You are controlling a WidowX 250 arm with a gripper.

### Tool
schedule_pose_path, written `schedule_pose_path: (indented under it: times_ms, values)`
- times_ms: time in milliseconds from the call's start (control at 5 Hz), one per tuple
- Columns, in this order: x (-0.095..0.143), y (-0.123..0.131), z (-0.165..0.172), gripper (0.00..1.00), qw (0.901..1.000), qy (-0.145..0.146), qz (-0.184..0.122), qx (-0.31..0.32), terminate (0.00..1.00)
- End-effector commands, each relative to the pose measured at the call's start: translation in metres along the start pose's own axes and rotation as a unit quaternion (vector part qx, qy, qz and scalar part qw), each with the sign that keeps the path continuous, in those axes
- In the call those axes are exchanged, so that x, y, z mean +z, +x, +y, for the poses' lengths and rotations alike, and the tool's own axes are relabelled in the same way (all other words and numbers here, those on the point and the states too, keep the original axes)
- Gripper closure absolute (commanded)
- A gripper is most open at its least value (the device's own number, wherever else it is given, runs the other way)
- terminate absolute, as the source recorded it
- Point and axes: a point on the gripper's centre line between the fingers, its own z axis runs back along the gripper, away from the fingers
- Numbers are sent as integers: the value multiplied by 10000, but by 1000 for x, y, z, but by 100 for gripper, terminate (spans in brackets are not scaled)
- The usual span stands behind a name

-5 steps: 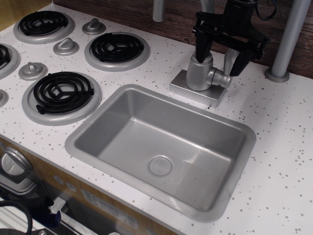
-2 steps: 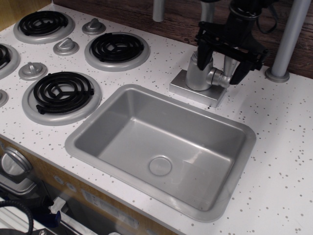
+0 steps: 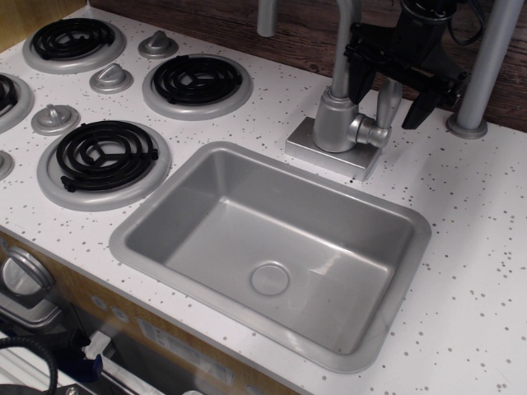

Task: Lever vertical to front

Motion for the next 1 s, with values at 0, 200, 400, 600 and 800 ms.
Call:
schedule_pose_path:
  times_ms: [0, 200, 400, 600, 800]
  values:
    - [27, 25, 14, 0, 9973, -91, -731, -3, 0]
    - [24, 28, 14, 0, 9970, -83, -763, -26, 0]
    - [23, 30, 14, 100, 9976, -50, -697, 12, 0]
    - [24, 28, 12, 100, 9979, -30, -648, 65, 0]
    - [19, 28, 12, 100, 9982, -97, -594, 72, 0]
